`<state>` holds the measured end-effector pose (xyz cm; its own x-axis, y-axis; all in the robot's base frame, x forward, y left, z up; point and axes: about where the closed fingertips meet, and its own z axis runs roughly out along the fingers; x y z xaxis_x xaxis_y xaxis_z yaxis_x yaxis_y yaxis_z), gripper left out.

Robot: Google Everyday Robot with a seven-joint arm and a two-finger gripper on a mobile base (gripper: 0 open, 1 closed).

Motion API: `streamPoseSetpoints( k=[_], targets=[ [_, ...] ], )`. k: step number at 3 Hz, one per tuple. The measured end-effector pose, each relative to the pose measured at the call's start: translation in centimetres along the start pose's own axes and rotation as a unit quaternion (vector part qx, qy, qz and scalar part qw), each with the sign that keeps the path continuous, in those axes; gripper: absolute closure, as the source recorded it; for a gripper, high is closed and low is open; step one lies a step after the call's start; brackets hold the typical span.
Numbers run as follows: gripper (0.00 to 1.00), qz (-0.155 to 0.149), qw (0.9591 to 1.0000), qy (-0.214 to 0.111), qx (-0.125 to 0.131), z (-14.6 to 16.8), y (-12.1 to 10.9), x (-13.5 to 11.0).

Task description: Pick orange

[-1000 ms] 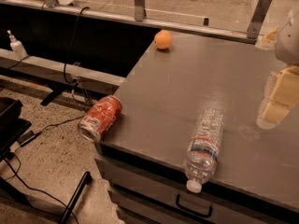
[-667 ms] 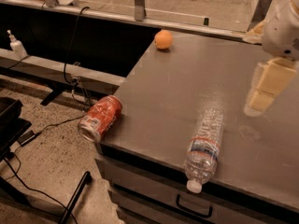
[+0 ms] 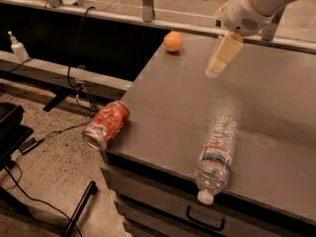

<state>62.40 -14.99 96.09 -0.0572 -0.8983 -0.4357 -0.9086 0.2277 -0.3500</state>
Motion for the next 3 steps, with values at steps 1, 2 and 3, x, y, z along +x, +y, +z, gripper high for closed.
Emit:
streamPoseSetpoints(
  k=[1,2,3],
  targets=[
    [0.0,0.045,0.9972,-0.052,0.028,4.4,-5.3,-1.7],
    [0.0,0.119,0.9859,-0.099,0.063,7.3,-8.9,-2.4],
    [0.0,0.184,0.9684,-0.139,0.095,9.7,-11.3,-3.0]
  ],
)
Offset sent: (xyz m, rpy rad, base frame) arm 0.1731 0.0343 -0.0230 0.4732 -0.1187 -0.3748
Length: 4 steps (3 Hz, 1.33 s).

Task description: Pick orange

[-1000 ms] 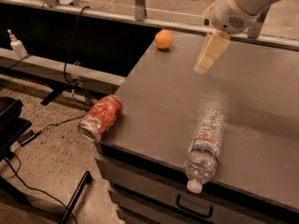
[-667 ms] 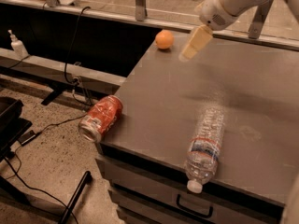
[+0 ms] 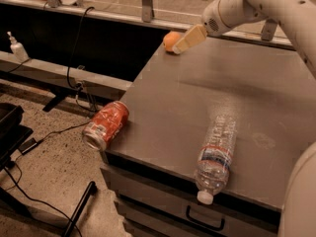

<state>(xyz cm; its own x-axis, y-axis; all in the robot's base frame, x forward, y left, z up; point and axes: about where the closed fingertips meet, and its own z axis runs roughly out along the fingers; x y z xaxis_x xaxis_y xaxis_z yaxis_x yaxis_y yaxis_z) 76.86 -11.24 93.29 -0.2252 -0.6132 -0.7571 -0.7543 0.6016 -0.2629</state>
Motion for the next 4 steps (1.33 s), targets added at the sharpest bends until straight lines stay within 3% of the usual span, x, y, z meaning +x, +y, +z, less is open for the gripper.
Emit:
streamPoseSetpoints(
  k=[1,3,4],
  targets=[
    [0.0,0.037,0.9984,-0.036,0.025,2.5,-1.1,-0.6],
    [0.0,0.072,0.9937,-0.06,0.061,7.9,-1.9,-0.4],
    [0.0,0.083,0.9928,-0.064,0.057,10.7,-1.8,0.0]
  ],
)
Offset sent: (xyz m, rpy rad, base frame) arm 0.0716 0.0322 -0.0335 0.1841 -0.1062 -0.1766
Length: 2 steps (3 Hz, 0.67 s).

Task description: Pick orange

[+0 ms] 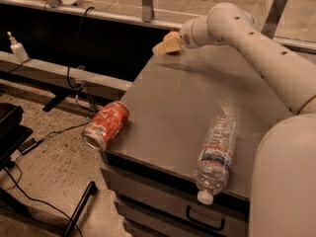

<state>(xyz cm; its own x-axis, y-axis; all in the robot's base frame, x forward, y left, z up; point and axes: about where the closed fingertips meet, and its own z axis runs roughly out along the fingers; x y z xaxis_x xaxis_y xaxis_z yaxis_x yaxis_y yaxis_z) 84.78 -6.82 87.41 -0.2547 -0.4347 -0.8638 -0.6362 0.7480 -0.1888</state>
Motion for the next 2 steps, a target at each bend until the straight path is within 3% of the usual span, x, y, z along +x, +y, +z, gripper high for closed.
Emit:
streamPoseSetpoints(
  k=[2],
  targets=[
    [0.44,-0.009,0.9999,0.006,-0.009,2.57,0.56,0.56]
  ],
)
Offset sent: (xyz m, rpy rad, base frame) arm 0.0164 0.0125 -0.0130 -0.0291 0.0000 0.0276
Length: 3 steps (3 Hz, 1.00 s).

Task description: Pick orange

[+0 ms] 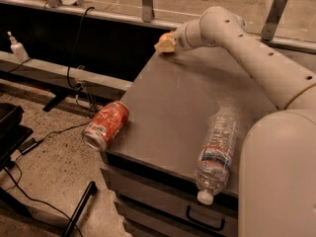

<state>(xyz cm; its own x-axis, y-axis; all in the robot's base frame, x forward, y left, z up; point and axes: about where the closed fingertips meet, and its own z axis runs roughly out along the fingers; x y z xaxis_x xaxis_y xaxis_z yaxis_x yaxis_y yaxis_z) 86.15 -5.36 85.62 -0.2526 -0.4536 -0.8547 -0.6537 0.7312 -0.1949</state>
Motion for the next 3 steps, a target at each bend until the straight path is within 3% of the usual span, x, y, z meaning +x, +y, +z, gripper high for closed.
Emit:
streamPoseSetpoints(
  k=[1,2,3],
  targets=[
    [0.75,-0.014,0.9992,-0.023,-0.03,-1.8,-0.2,-1.0],
    [0.98,-0.042,0.9927,-0.071,-0.089,-4.6,-0.2,-3.1],
    [1.0,-0.101,0.98,-0.119,-0.123,-10.4,-1.2,-5.3]
  ],
)
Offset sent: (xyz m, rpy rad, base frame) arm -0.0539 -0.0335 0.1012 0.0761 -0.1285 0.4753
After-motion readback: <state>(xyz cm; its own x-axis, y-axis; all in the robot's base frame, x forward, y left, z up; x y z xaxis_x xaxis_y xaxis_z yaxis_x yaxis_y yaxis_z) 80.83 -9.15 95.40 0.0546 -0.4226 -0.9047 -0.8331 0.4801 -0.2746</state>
